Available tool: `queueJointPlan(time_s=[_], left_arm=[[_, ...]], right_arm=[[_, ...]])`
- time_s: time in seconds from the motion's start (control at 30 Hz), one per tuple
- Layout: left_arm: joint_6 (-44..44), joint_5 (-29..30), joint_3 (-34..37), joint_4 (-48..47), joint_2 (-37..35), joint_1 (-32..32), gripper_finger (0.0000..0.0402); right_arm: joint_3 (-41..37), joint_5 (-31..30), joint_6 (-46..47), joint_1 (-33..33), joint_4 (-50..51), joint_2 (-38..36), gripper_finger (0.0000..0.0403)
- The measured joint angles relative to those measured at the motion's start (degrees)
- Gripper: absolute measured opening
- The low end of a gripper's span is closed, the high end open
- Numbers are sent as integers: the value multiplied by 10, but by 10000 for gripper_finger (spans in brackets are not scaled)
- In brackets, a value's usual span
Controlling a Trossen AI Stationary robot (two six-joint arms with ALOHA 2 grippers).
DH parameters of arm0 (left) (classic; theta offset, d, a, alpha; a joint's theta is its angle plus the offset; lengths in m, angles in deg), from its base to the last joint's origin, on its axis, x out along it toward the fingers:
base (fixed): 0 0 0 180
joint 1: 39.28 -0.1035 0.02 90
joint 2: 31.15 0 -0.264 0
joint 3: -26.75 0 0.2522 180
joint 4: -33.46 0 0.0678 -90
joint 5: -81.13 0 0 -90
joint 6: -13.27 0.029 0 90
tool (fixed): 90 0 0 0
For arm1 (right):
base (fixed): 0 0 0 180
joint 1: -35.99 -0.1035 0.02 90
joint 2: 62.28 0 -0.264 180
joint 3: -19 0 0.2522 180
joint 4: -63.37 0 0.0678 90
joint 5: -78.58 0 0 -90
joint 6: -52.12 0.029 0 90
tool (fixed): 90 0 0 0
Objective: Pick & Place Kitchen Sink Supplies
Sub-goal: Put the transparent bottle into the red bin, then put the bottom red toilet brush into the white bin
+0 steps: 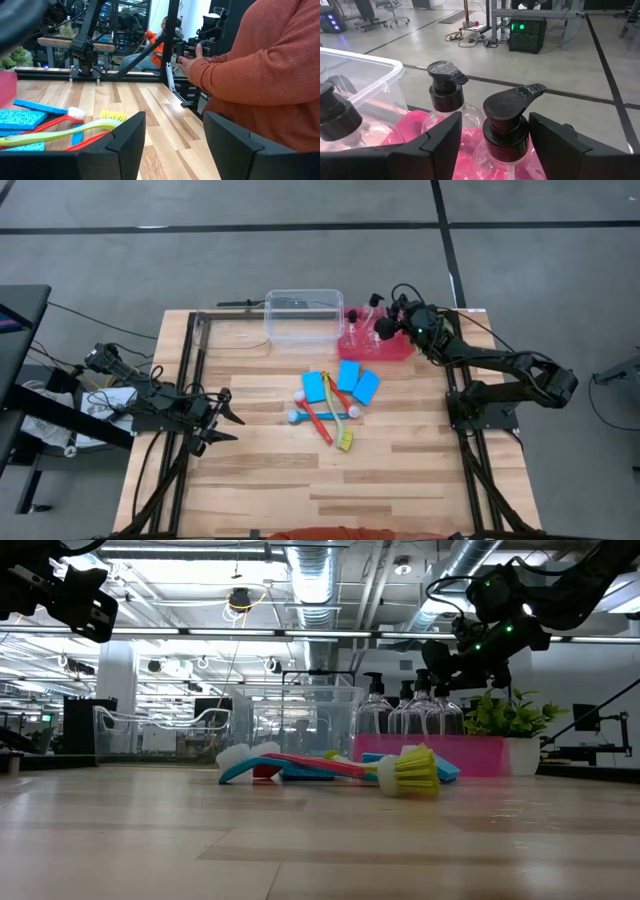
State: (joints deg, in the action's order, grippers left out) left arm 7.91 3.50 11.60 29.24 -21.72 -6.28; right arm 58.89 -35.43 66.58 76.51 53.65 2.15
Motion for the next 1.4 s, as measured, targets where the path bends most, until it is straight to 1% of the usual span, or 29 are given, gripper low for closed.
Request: queueJointPlan(time_s=[0.3,0.47,0.67,0.97,1.4], left_arm=[[0,0,0,0,0,0,202],[0,0,0,0,0,0,202],[0,0,0,0,0,0,202],[0,0,0,0,0,0,202],[0,0,0,0,0,0,202]], right_arm=[[0,0,0,0,14,0,221],[0,-15,0,0,15,0,221],[0,-16,-1,0,38,-20,221],[-1,-16,0,-1,102,-70,221],[0,-15,2,-50,198,-183,221]])
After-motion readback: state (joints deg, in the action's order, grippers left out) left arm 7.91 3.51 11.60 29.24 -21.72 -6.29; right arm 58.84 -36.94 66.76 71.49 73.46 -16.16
